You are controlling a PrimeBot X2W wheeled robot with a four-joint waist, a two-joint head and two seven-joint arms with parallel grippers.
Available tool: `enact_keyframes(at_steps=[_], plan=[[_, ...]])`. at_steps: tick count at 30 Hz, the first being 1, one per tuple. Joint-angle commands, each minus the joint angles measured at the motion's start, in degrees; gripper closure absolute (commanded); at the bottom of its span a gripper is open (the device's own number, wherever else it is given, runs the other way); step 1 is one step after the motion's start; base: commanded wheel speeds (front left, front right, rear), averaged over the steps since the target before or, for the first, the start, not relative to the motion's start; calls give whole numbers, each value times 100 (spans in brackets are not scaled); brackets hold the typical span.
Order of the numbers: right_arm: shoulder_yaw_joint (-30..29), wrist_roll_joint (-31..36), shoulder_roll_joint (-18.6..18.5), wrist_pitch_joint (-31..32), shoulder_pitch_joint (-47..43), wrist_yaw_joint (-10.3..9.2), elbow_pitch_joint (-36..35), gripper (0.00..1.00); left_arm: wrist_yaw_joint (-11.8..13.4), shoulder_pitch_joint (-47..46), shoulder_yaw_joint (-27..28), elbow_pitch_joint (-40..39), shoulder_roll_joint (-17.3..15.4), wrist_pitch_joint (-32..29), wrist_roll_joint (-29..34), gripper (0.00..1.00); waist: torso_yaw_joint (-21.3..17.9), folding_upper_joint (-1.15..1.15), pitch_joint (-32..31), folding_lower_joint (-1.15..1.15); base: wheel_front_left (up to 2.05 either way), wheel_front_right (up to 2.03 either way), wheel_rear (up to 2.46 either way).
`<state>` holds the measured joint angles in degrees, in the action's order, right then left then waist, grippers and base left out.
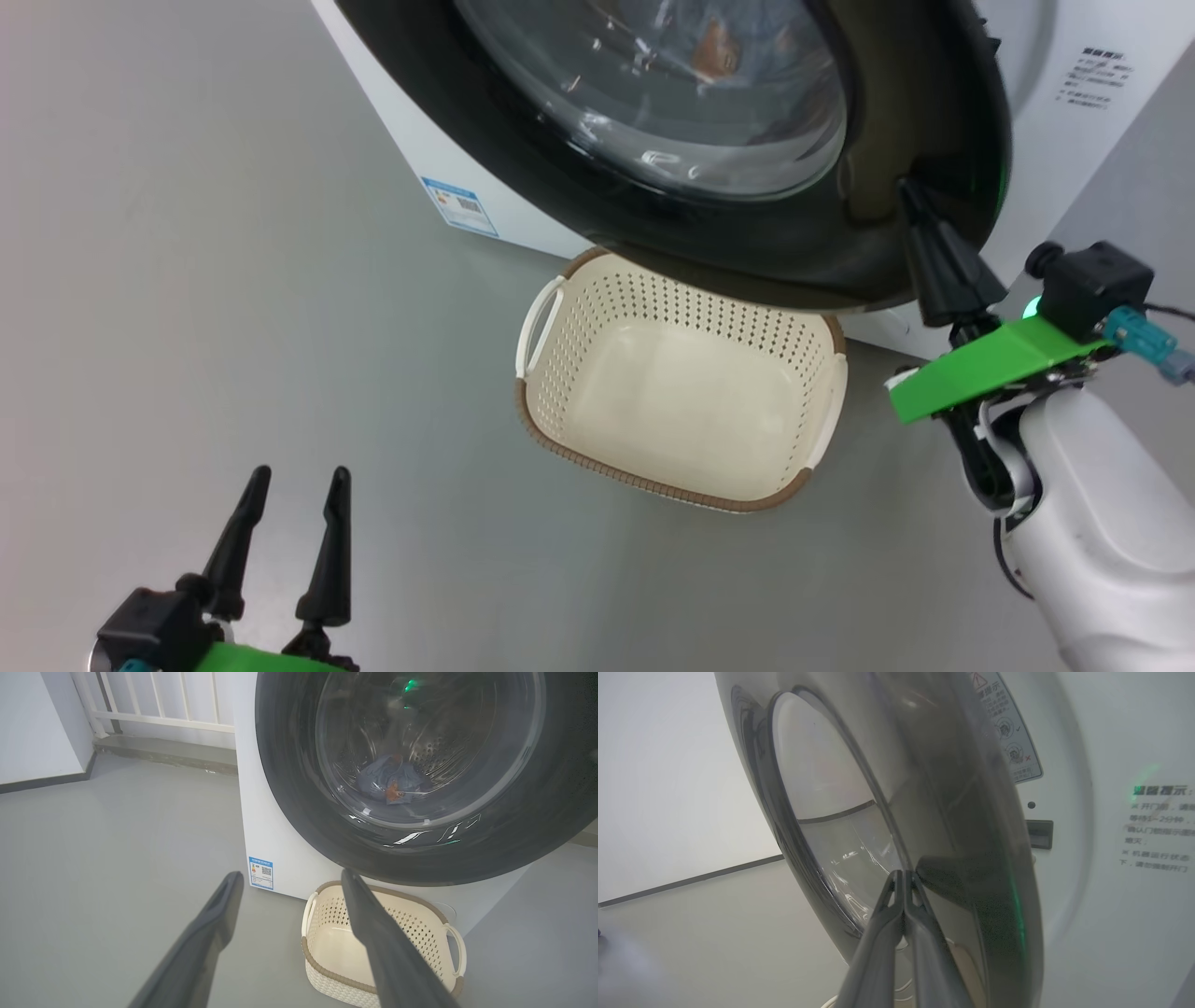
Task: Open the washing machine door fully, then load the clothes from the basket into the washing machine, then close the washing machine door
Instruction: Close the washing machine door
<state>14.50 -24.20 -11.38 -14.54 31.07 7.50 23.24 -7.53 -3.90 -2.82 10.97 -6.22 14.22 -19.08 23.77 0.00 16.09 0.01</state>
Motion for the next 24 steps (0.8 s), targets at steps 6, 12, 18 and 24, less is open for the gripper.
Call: enact_keyframes(at_steps=[6, 12, 18, 24], plan=[[-146, 108, -105, -46, 475, -1, -38, 100, 4, -316, 59, -166, -83, 78, -87, 0, 143, 0, 332, -1, 0, 0, 0], [-313, 141, -162, -46, 799, -1, 66, 100, 4, -480, -47, -160, -71, 78, -137, 0, 237, 0, 547, -1, 0, 0, 0], [-538, 196, -170, -46, 1027, -1, 144, 100, 4, -590, -92, -165, -63, 78, -165, 0, 297, 0, 676, -1, 0, 0, 0], [-727, 265, -161, -46, 1200, -1, 175, 100, 4, -660, -121, -154, -71, 78, -190, 0, 339, 0, 773, -1, 0, 0, 0]])
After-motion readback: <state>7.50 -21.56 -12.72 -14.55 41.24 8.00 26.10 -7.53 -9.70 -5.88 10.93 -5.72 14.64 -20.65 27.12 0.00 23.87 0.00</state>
